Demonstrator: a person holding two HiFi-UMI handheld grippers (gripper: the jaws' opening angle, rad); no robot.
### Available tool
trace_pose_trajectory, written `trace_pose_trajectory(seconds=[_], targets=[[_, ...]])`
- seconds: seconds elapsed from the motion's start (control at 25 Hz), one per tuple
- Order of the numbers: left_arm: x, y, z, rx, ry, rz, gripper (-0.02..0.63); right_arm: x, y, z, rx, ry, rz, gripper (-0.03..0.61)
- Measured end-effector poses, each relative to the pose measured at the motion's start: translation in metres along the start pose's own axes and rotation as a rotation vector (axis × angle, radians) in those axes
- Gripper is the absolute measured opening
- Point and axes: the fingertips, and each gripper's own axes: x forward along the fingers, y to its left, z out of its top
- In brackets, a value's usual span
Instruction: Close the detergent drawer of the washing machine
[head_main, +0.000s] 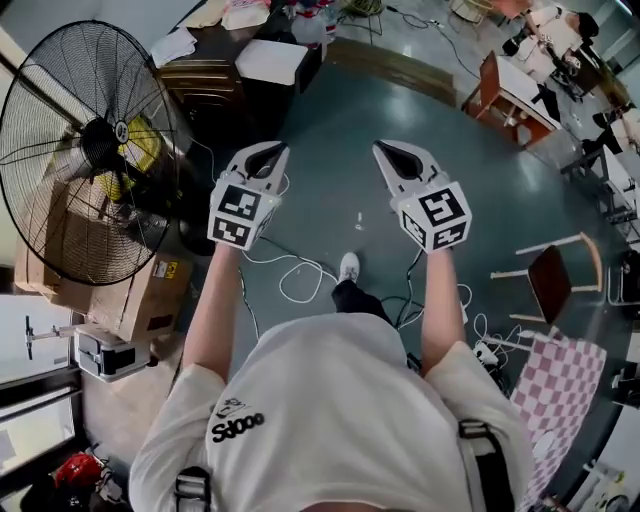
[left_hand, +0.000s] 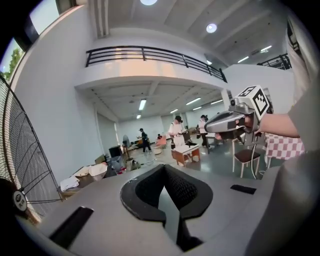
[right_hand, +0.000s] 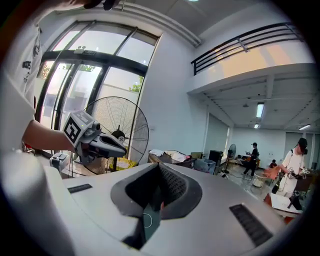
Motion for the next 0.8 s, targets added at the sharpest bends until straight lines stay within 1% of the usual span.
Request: trace_pose_trajectory(seconds=[0.2, 0.44, 0.6, 0.8], targets=[[0.09, 0.029, 0.017, -0.034, 0.027, 0.044, 0.018, 0.039, -0.097, -0.015, 0.036, 0.014, 0.037, 0.002], [0.175, 0.052, 0.035, -0.044, 0.061, 0.113, 0.018, 0.071, -0.192, -0.037, 0.064, 0.008, 0.078, 0.002], [0.21, 0.065, 0.039, -0.048, 0.079, 0.145, 0.018, 0.094, -0.228, -0.052, 0.068, 0.025, 0.115, 0.002], [0.237, 0.078, 0.035, -0.045, 0.107, 0.152, 0.018, 0.118, -0.252, -0.064, 0.081, 0.023, 0.147, 0.002]])
